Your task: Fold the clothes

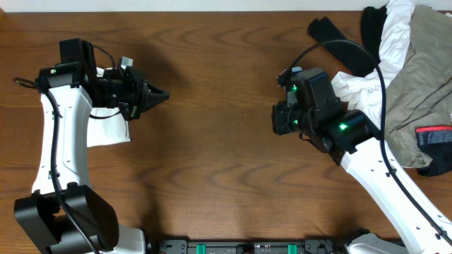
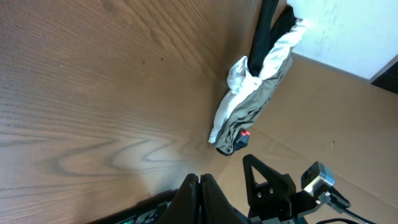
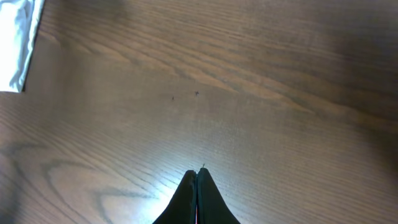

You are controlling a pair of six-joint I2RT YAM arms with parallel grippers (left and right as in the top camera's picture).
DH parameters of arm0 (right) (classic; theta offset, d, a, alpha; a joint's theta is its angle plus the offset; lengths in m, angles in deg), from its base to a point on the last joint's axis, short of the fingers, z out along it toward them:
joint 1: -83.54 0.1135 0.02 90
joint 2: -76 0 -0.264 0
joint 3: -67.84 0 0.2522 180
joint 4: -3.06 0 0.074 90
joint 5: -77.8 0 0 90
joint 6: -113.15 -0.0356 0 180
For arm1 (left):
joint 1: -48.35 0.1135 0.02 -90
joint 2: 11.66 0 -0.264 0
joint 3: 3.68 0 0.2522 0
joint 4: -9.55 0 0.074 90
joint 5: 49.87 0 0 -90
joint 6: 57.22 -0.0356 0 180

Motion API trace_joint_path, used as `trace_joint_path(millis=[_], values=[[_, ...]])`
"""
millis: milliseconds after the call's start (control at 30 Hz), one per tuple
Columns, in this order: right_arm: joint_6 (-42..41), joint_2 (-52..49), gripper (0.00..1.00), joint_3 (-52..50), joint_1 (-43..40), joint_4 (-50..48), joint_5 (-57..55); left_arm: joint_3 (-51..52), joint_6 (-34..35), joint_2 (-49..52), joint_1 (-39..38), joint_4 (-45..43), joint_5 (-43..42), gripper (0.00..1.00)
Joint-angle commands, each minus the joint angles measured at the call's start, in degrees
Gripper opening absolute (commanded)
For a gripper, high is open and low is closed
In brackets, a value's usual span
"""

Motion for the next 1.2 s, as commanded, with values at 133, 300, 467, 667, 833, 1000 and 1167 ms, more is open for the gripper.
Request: trace_joint_path(millis=[133,300,467,667,833,1000,1167], values=[[-5.5,0.5,0.01,0.2,-0.5,0.0,-0.4,-1.0,-1.8,-1.4,0.0,0.1,0.7,0.06],[-6.0,0.5,0.01,0.2,-0.5,-1.0,-0.6,-1.0,-2.9,-1.4,0.0,0.2,0.7,0.06],[-5.4,0.5,0.01,0.2,-0.9,-2.0,-3.6,-1.0,-3.1,-1.4,-0.3,-1.4,3.4,0.06],[-1.3,0.5,0.02,0.2,-4.0,-6.5,-5.8,-1.0,-17.6,-1.4,-4.4,-11.2,13.9,0.07],[4.7,0.5,0.99,0.2,-6.5,-10.5,-11.0,-1.0,-19.9,-1.3,-8.6,-13.3,45.5,0.98],[8.3,1.2,0.99,0.2,-6.7,-10.0,-12.0,-1.0,-20.0,-1.4,-9.0,-11.7,47.5,0.98],[5.9,7.5,0.99,0.2,-6.7,-4.3,-12.2,-1.0,-21.5,-4.6,-9.0,-7.0,44.8,0.98]])
